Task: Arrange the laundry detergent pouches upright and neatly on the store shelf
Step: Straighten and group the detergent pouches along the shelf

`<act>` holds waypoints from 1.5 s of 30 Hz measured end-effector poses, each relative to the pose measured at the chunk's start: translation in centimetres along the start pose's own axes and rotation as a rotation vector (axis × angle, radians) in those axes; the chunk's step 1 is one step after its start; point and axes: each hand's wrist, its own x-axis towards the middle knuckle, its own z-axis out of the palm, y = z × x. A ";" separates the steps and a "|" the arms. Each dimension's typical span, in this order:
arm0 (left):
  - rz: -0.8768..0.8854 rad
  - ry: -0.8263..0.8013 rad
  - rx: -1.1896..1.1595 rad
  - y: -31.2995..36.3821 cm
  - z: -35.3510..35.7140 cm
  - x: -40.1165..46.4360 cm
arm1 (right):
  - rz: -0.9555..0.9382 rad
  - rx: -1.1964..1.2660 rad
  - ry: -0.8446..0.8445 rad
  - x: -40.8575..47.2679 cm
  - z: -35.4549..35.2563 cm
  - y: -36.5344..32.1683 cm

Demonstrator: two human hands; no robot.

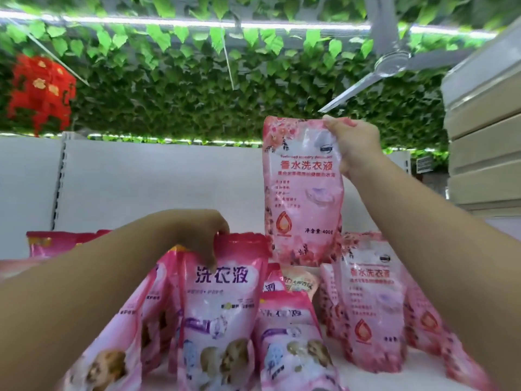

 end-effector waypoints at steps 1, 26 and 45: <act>0.001 0.027 -0.017 0.0 0.1 -0.3 | -0.003 -0.006 0.021 -0.8 -0.3 -0.4; 0.179 0.517 -1.557 17.3 8.2 -6.6 | 0.164 -0.243 -0.053 -14.5 -13.0 -1.7; -0.060 0.382 -1.554 25.7 17.6 0.8 | 0.485 -0.236 -0.220 -15.7 -23.1 14.7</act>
